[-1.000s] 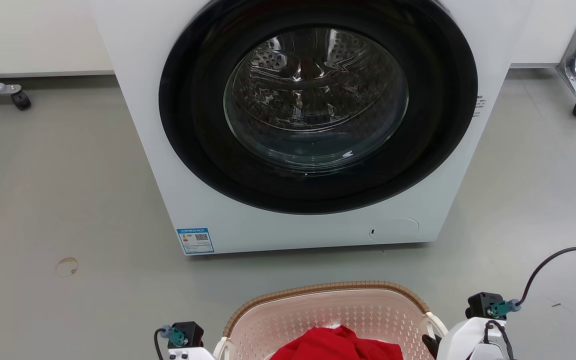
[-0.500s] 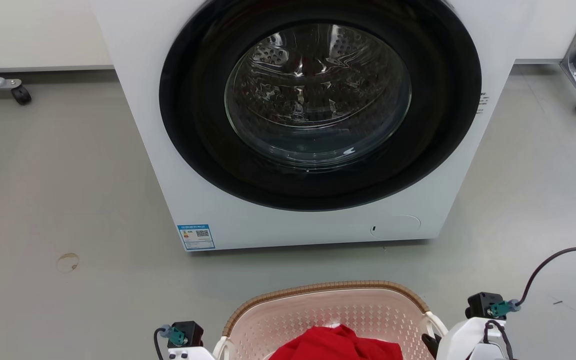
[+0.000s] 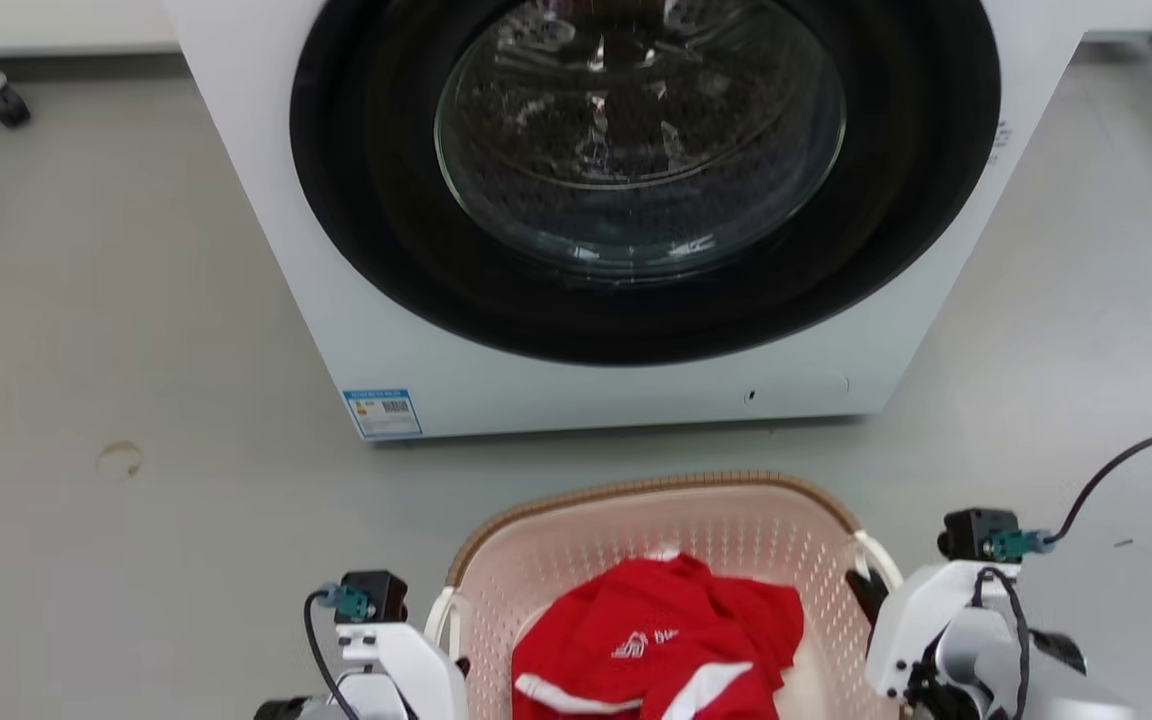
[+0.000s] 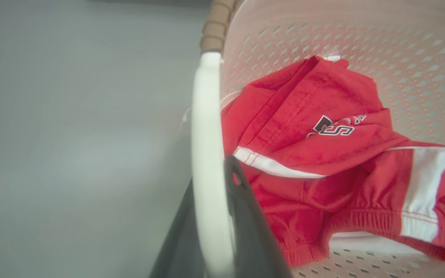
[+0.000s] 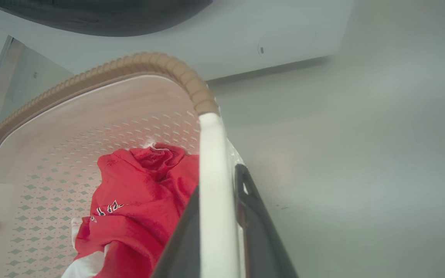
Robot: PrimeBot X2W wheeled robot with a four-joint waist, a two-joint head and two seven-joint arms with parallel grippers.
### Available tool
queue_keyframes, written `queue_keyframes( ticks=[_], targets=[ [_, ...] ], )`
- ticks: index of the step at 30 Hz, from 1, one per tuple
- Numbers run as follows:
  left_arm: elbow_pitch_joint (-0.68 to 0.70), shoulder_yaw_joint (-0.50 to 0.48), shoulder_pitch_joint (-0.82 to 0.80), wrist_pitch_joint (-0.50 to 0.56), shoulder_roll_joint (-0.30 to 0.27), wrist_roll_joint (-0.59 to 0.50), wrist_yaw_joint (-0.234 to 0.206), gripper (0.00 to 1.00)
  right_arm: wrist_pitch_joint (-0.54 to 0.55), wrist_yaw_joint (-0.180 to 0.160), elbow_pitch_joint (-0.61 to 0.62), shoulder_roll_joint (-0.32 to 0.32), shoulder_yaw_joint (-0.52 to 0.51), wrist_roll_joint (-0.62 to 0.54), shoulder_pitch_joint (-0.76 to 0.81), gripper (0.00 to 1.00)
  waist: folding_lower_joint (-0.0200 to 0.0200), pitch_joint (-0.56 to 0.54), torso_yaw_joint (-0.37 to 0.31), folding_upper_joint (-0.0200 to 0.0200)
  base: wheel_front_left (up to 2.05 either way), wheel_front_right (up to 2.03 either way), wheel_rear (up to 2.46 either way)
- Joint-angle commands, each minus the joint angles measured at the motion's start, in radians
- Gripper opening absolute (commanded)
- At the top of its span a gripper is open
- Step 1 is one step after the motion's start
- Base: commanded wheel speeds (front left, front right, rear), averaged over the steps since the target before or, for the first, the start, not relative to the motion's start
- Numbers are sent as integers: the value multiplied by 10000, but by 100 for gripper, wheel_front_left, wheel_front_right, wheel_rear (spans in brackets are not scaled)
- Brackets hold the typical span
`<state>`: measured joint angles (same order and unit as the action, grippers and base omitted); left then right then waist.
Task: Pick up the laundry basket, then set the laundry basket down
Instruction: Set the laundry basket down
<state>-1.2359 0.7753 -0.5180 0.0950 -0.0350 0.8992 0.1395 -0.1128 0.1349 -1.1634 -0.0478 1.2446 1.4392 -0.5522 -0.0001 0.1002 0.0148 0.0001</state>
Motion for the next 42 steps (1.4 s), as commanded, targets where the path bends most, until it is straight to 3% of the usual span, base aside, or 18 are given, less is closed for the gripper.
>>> queue_keyframes(
  ticks=[1,18,35,42],
  targets=[
    [-140,-184,-326,-162,-1038,-87,-154,0,-578,-42,-448,981,-87,-105,-563,0,1,516,10,-1,0,0,0],
    [-133,-108,-2077,-1356,-837,-361,-534,0,-1296,-42,-925,1036,-227,-447,-2019,0,1,3537,139,-1,0,0,0],
    [-219,-165,-4186,-2393,-682,-475,-560,0,-1482,-42,-924,1429,-541,-952,-3868,0,1,6316,364,-1,0,0,0],
    [-283,-64,-4895,-2948,-683,-655,-555,0,-1487,-42,-691,1503,-1177,-1604,-4640,0,1,7265,271,-1,0,0,0]
  ],
)
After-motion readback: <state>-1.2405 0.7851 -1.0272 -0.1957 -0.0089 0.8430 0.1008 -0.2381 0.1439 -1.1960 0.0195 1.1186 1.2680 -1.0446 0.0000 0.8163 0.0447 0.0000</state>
